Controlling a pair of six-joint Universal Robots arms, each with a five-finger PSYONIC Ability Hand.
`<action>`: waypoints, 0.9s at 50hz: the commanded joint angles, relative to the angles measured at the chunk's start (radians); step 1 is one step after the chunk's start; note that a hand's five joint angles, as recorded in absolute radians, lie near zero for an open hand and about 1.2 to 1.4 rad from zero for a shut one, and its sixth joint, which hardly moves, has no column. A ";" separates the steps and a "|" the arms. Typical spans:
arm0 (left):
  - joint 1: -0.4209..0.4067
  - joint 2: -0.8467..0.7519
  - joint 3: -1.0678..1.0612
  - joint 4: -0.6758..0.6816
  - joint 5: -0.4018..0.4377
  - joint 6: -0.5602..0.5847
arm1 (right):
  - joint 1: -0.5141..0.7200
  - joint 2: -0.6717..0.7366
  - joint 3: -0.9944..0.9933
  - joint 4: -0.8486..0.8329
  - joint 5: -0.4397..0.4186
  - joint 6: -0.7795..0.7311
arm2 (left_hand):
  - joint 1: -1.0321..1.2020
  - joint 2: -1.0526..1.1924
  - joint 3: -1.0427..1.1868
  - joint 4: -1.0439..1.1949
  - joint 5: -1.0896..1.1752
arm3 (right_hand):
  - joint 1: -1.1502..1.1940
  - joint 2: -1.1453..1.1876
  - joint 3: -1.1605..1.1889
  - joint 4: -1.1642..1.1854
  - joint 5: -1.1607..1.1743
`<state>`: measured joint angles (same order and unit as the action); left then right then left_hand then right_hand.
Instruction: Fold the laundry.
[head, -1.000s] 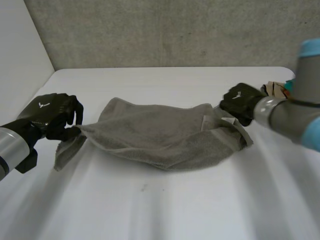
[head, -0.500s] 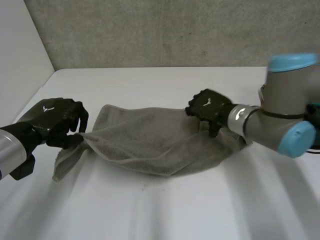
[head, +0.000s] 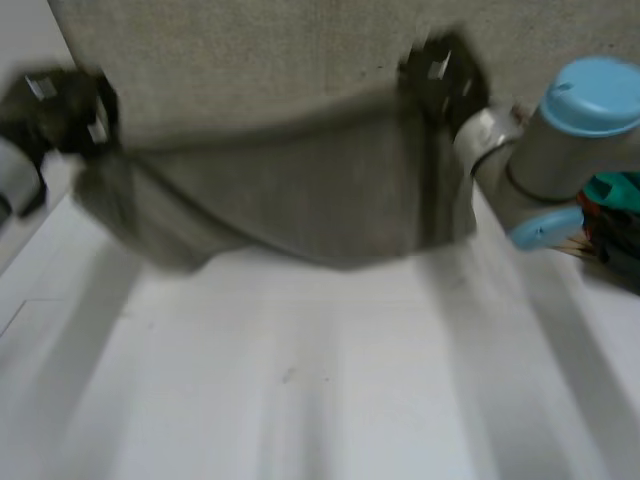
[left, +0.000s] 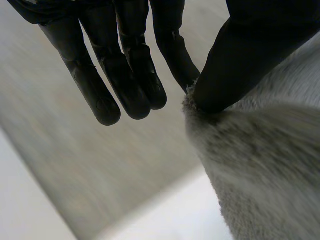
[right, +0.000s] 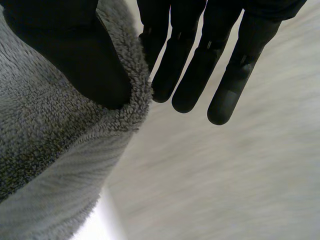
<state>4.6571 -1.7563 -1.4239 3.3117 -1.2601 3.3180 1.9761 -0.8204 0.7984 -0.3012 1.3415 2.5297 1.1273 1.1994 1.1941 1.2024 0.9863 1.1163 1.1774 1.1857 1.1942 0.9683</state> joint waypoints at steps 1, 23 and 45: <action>-0.020 -0.109 0.405 0.146 -0.203 -0.130 | -0.013 -0.154 0.105 -0.415 0.074 0.110 | 0.269 0.197 0.202 0.194 0.235 | 0.280 0.219 0.211 0.202 0.253; -0.008 0.040 -0.381 0.042 0.016 -0.065 | -0.054 -0.256 0.786 -0.227 -0.088 0.032 | 0.269 0.197 0.202 0.194 0.235 | 0.280 0.219 0.211 0.202 0.253; -0.095 -0.109 -0.351 0.278 -0.056 -0.031 | 0.062 -0.545 0.829 -0.191 -0.149 0.064 | -0.953 -1.025 -1.020 -1.028 -0.986 | 0.280 0.219 0.211 0.202 0.253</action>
<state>4.5946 -1.8075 -1.8467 3.5434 -1.3170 3.3167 1.9916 -1.2493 1.6327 -0.5064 1.2329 2.5761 0.2000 0.2055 0.2073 0.2019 0.0498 1.1163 1.1774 1.1861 1.1977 0.9896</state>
